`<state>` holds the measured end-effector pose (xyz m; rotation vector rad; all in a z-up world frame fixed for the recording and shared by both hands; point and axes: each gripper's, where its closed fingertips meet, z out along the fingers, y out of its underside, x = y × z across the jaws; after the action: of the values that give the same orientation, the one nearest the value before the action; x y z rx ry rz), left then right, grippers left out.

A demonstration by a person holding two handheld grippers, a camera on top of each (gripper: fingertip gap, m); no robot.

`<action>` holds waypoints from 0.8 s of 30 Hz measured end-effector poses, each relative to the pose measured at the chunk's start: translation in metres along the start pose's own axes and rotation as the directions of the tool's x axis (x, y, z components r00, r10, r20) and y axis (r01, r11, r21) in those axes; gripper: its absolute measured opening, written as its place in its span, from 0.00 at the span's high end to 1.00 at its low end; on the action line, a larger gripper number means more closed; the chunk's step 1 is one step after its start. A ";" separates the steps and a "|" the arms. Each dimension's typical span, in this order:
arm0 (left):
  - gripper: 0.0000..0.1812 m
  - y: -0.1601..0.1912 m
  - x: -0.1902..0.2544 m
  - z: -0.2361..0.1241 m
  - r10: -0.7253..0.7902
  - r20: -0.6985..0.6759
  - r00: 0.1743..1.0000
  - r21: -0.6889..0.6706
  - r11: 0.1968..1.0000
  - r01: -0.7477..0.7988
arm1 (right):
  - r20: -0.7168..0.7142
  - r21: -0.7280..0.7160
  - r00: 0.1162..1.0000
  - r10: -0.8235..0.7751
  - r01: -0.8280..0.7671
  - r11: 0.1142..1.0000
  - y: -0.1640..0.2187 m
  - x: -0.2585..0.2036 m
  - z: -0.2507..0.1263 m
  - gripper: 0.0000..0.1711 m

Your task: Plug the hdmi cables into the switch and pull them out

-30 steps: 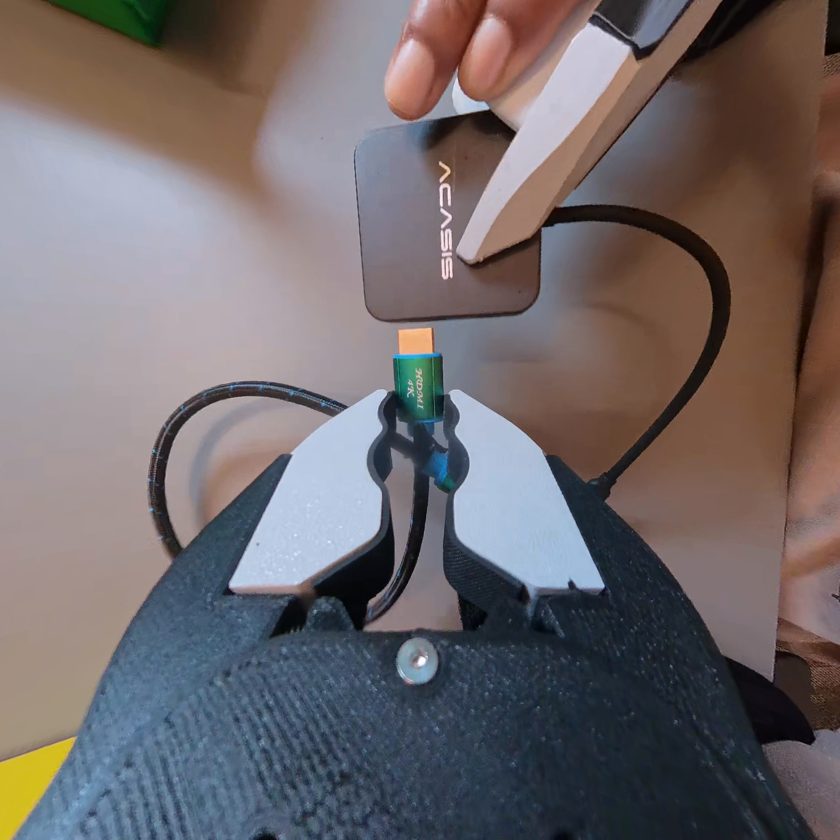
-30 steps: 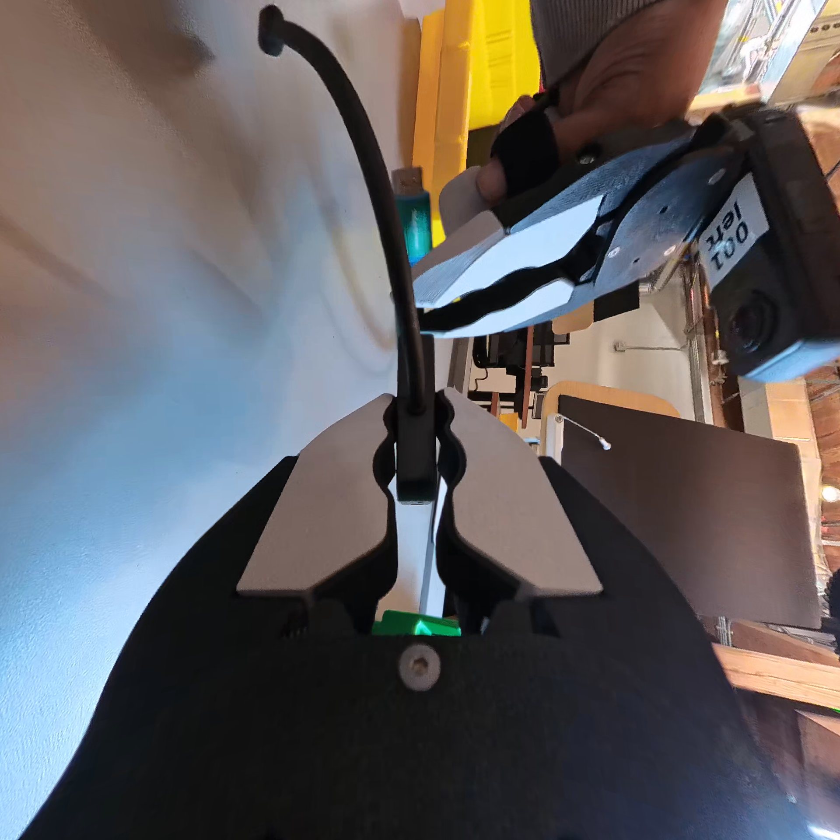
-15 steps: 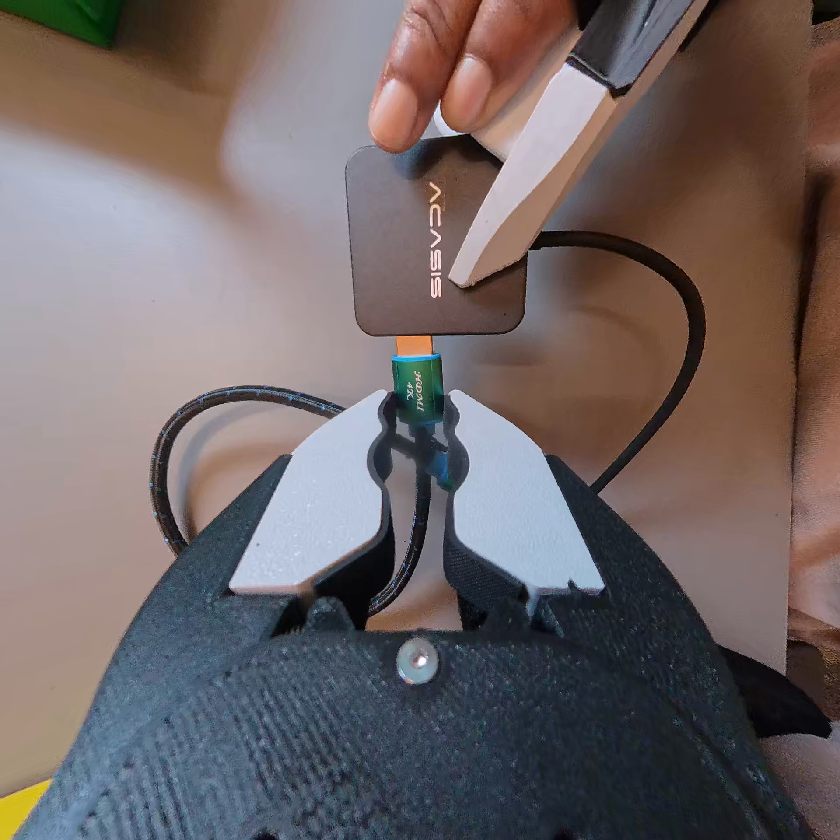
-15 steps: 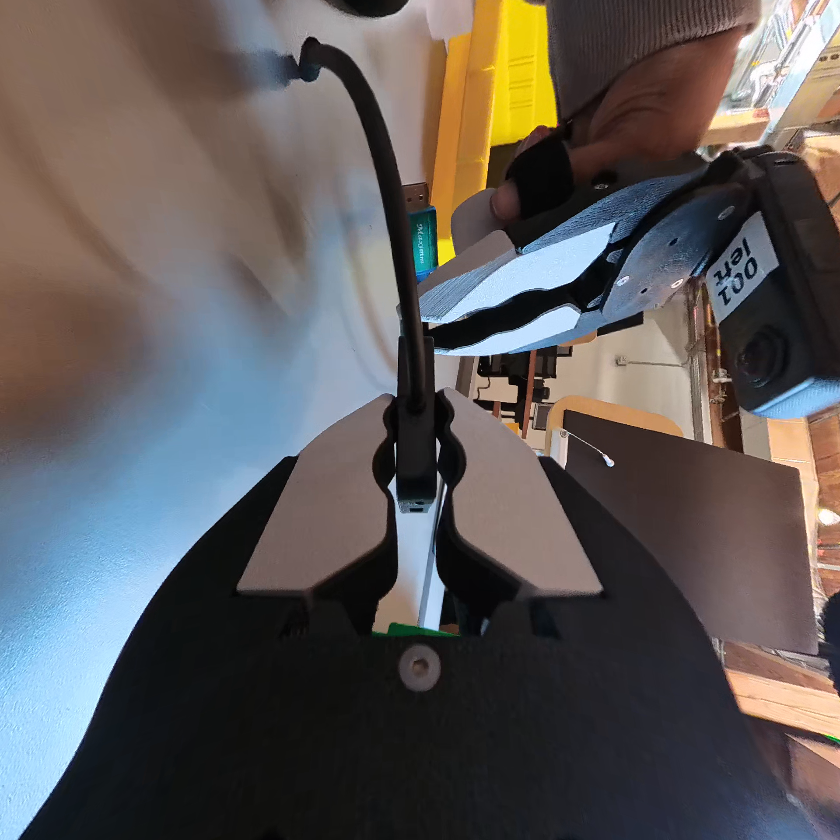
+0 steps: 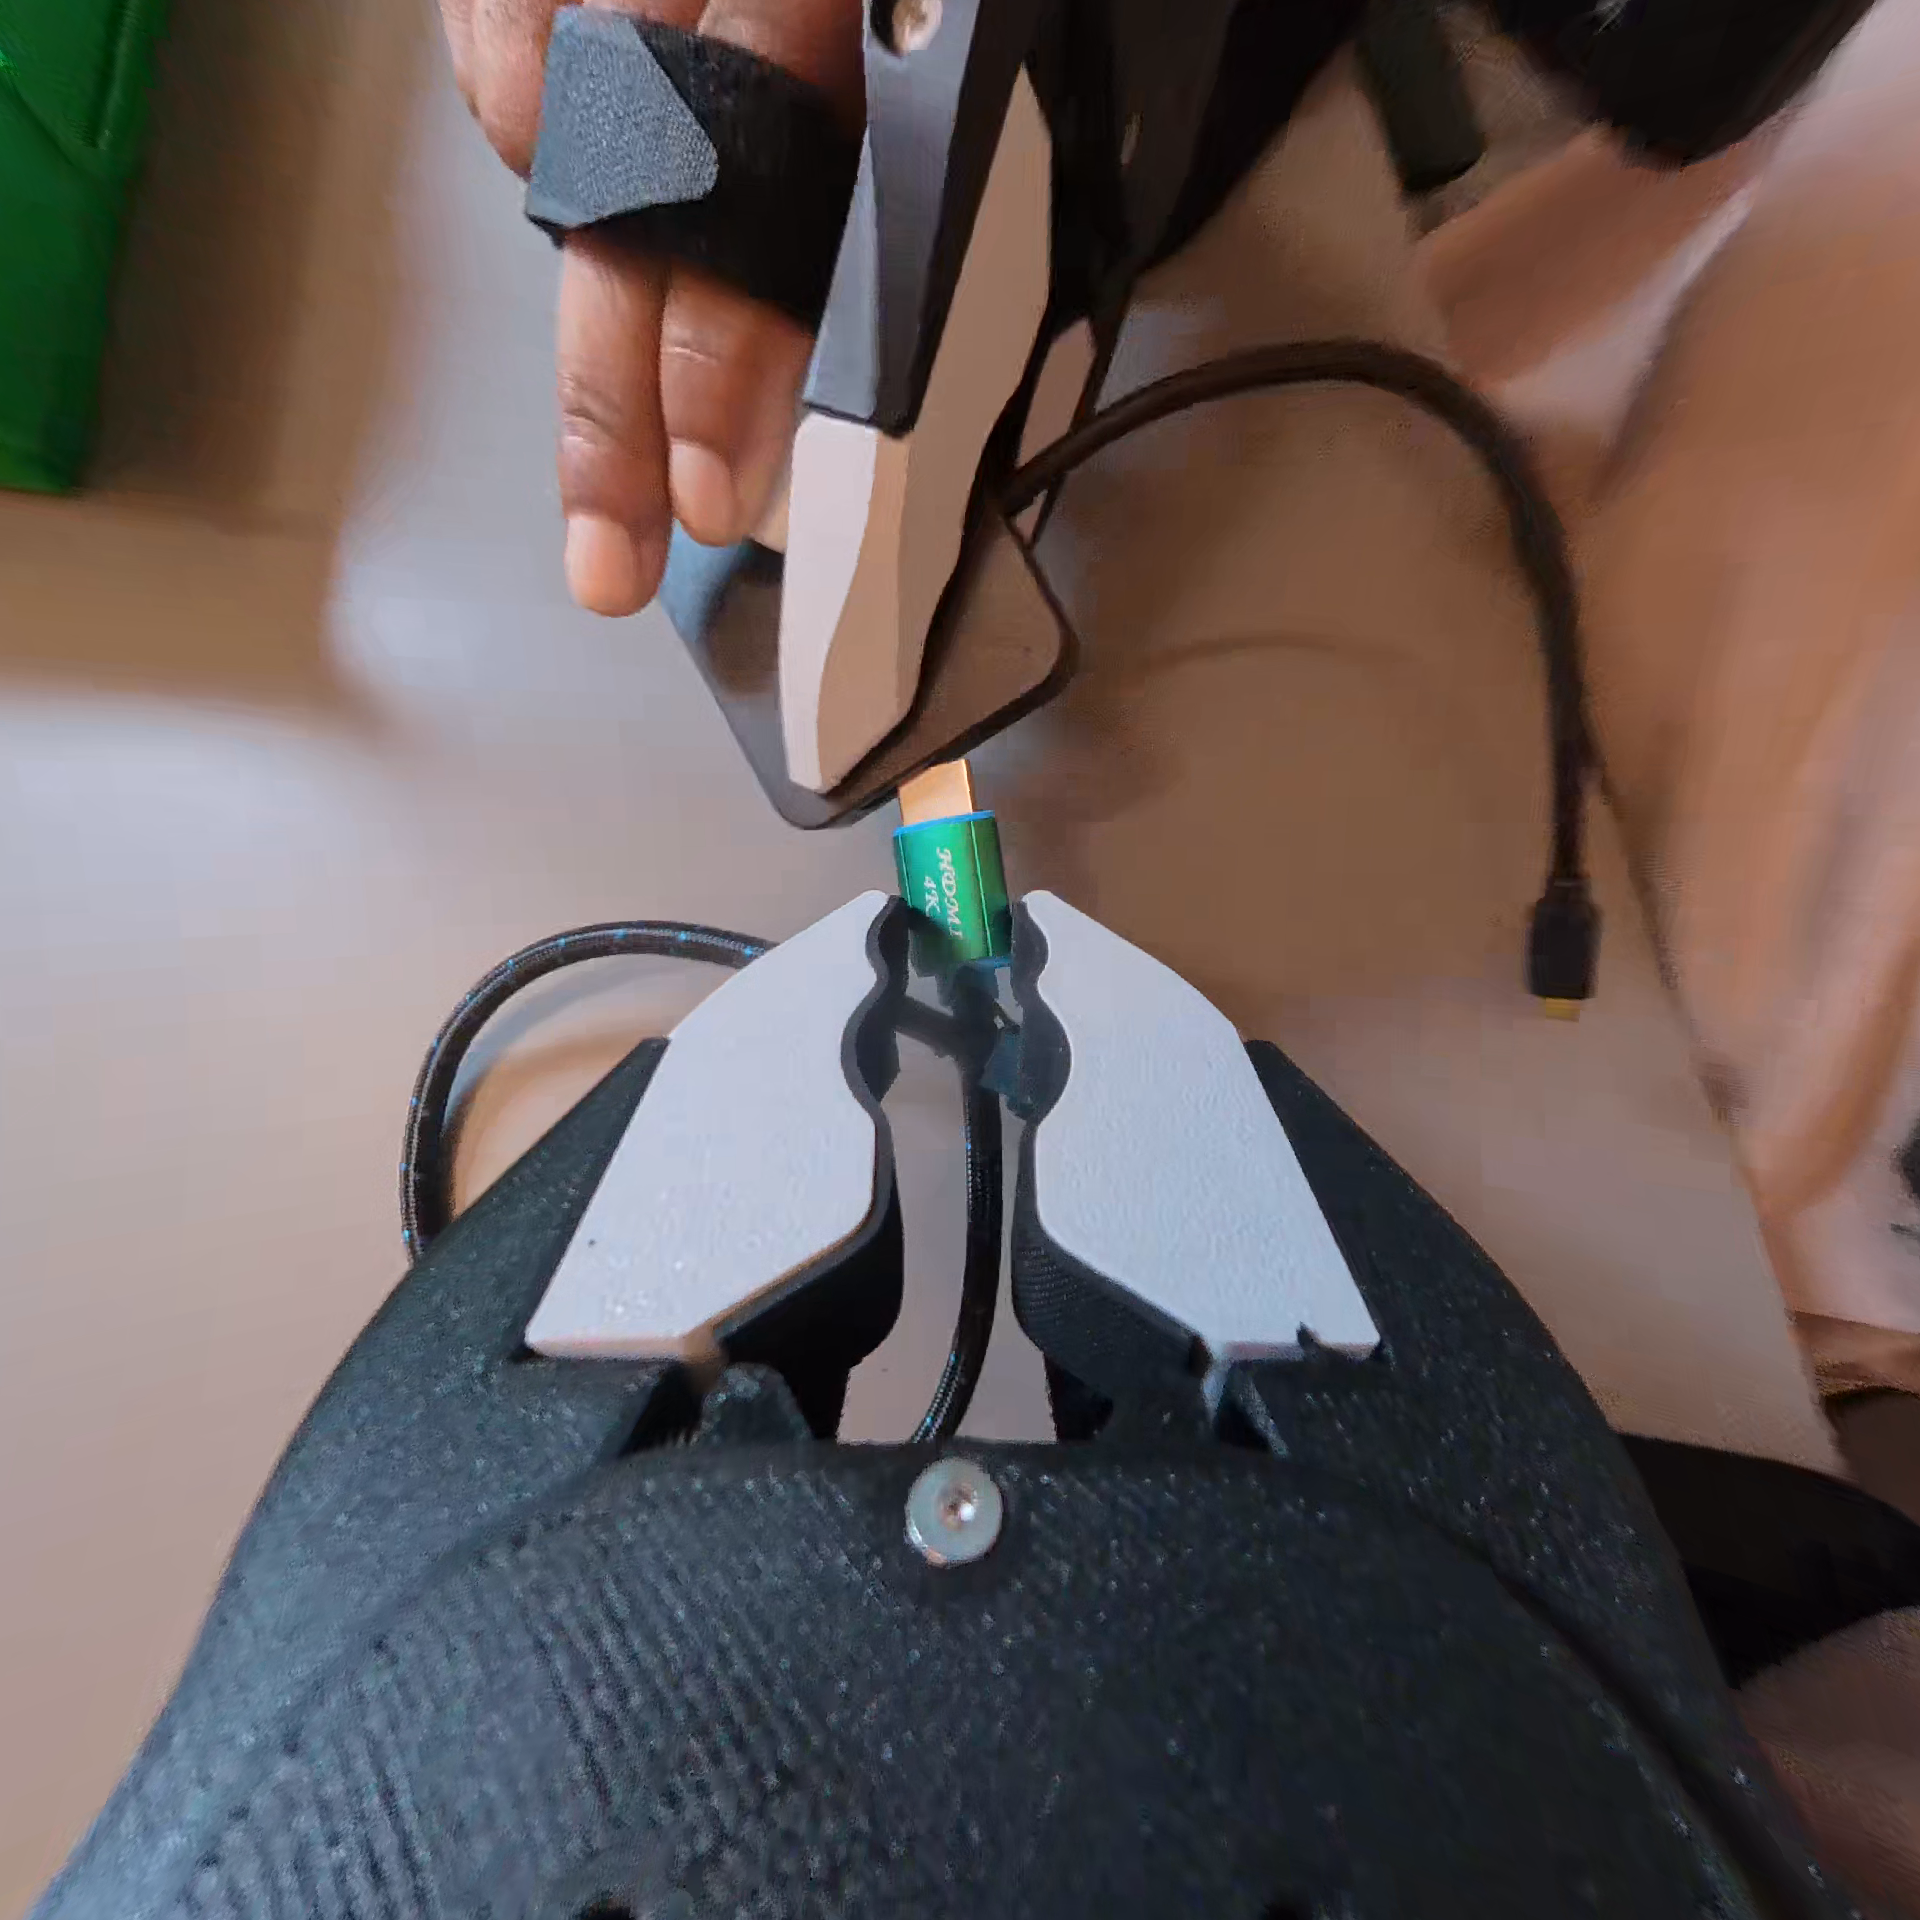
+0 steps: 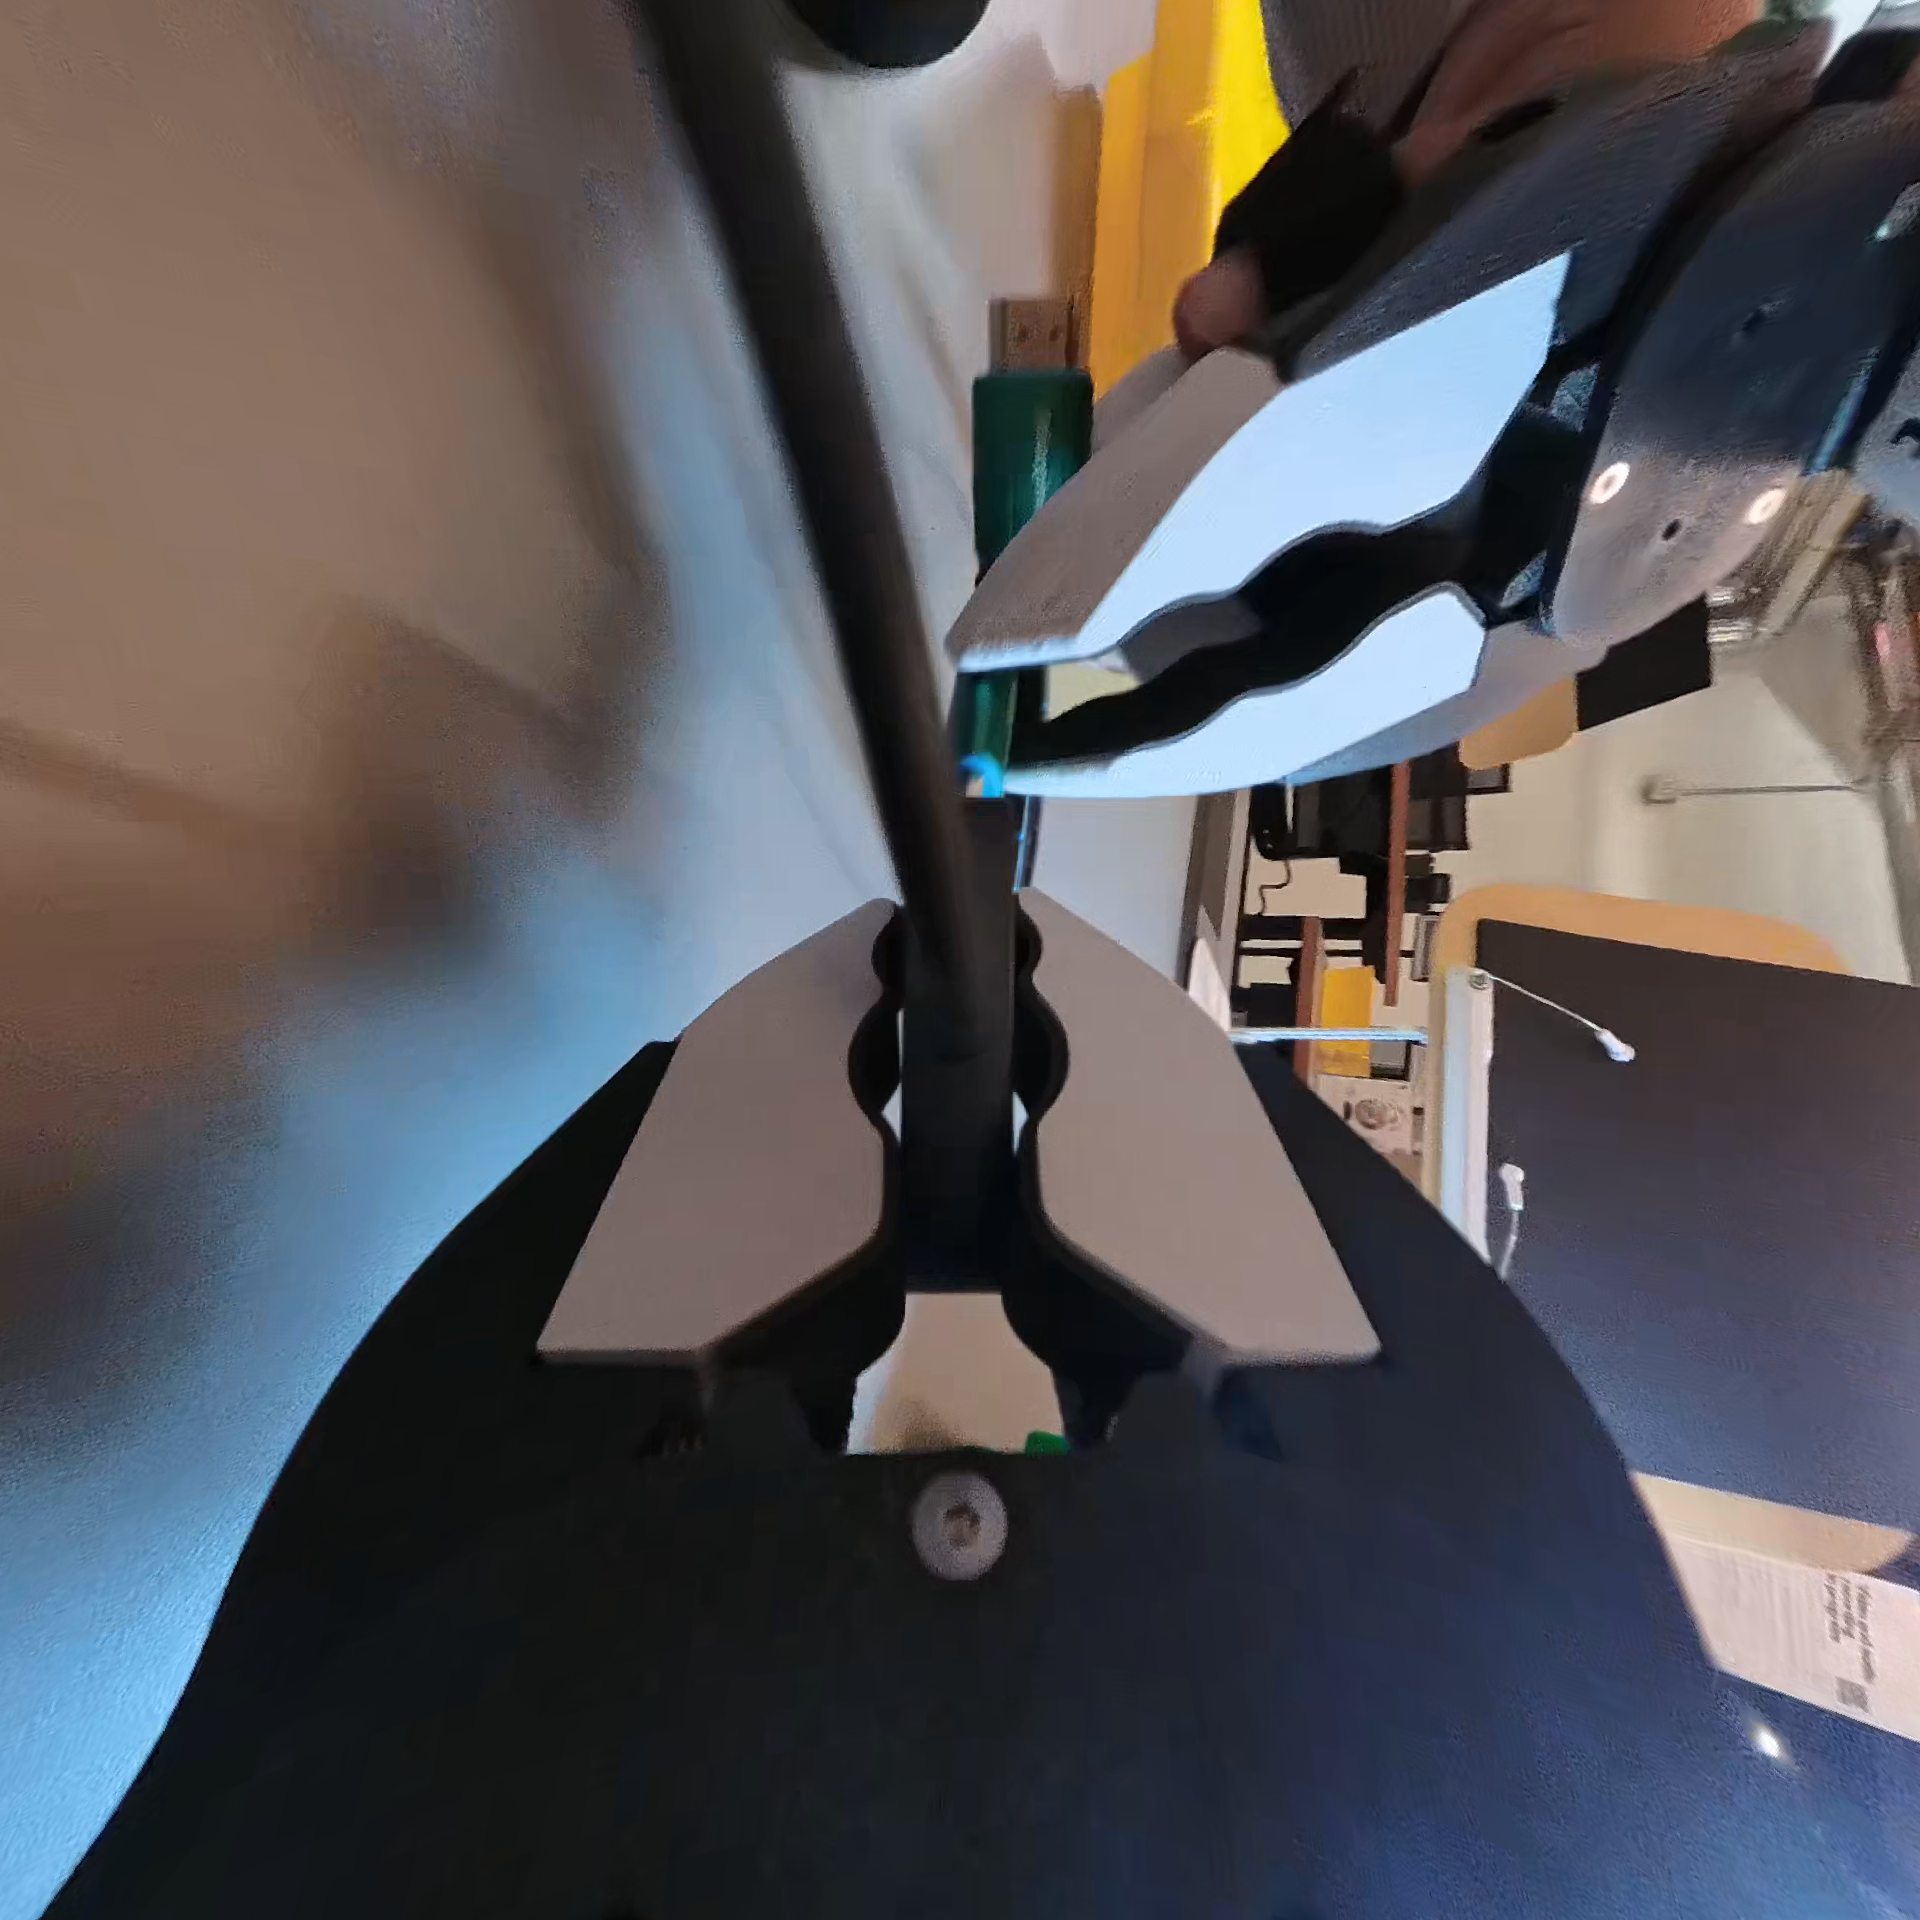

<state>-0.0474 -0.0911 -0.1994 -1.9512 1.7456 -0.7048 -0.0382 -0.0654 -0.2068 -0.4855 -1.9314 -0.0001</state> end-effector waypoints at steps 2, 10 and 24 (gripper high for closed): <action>0.89 0.002 -0.002 0.007 0.009 0.019 1.000 -0.036 0.999 -0.008 | 0.024 -0.008 1.000 -0.006 0.006 1.000 -0.001 -0.003 -0.001 0.91; 0.90 -0.001 -0.019 0.002 -0.184 0.077 0.980 0.006 0.983 0.184 | -0.051 -0.080 0.997 -0.050 0.046 0.996 0.009 0.007 -0.002 0.92; 0.91 -0.022 -0.015 -0.005 -0.181 0.171 0.968 -0.001 0.983 0.184 | -0.067 -0.023 0.997 0.023 -0.025 0.999 0.004 0.013 -0.011 0.92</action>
<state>-0.0352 -0.0734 -0.1832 -2.1357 1.4899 -0.5648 -0.0309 -0.0597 -0.1913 -0.5180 -1.8615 -0.0238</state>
